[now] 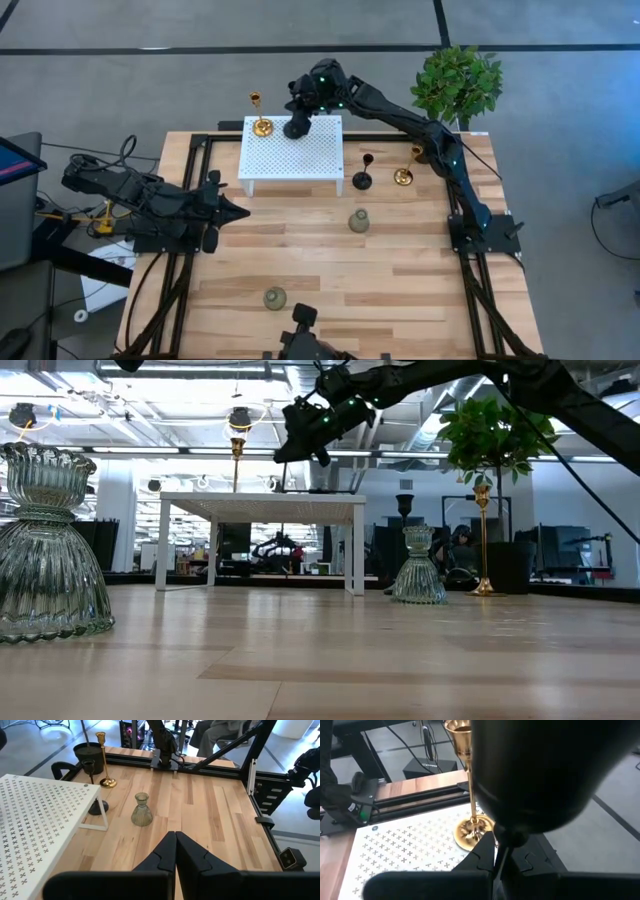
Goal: Pick & Place candle stick holders
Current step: Put the bottom black candle holder on the shelf
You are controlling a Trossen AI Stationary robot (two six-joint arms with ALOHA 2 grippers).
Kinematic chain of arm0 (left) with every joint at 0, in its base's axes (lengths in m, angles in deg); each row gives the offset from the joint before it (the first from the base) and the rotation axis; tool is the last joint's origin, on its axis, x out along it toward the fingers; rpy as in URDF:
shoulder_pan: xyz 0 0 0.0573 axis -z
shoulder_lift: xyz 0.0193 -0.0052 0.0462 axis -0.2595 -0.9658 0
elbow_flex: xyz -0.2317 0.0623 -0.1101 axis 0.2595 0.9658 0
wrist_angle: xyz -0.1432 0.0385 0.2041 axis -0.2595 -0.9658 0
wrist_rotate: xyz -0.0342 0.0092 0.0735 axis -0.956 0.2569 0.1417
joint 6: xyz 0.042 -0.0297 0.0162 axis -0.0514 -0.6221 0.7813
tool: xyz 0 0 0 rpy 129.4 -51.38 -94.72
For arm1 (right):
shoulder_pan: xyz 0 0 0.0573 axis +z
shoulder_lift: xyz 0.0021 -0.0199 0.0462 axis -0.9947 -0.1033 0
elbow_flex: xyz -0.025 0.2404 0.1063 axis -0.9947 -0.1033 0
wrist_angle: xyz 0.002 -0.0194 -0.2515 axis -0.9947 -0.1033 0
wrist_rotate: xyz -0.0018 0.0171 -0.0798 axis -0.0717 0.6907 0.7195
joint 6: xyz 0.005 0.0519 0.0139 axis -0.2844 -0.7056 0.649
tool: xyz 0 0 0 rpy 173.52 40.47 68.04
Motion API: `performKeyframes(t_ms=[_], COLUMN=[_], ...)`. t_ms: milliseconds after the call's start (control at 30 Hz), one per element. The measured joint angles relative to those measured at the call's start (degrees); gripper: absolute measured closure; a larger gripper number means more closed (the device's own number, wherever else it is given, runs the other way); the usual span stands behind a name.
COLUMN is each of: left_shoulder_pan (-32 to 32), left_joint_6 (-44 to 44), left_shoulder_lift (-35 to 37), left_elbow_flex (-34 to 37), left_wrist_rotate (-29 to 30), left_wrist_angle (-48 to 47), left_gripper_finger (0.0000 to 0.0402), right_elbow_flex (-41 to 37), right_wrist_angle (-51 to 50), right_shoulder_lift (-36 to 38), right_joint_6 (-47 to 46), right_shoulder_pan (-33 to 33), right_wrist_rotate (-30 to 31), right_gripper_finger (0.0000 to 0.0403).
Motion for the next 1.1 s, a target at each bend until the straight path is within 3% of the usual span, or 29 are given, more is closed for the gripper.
performKeyframes(t_ms=[233,533,867,967,1100], left_shoulder_pan=[0.0,0.0,0.0,0.0,0.0], left_joint_6=[0.0,0.0,0.0,-0.01,-0.07], left_shoulder_lift=[0.0,0.0,0.0,0.0,0.0], left_elbow_flex=[0.02,0.04,0.04,0.04,0.04], left_wrist_rotate=[-0.02,-0.02,-0.04,-0.04,-0.04], left_wrist_angle=[0.0,0.0,-0.01,-0.02,-0.02], left_gripper_finger=[0.0396,0.0396,0.0396,0.0396,0.0396], right_elbow_flex=[0.0,0.0,0.0,0.0,0.0], right_wrist_angle=[0.35,1.07,1.11,0.17,-1.39], right_shoulder_lift=[0.0,0.02,0.04,0.04,0.05], right_joint_6=[-0.02,0.06,1.88,1.97,2.01], right_shoulder_pan=[0.0,0.0,0.42,0.5,0.5], right_wrist_rotate=[0.02,0.02,-0.24,-0.85,-1.09], right_gripper_finger=[0.04,0.0354,0.0342,0.032,0.0259])
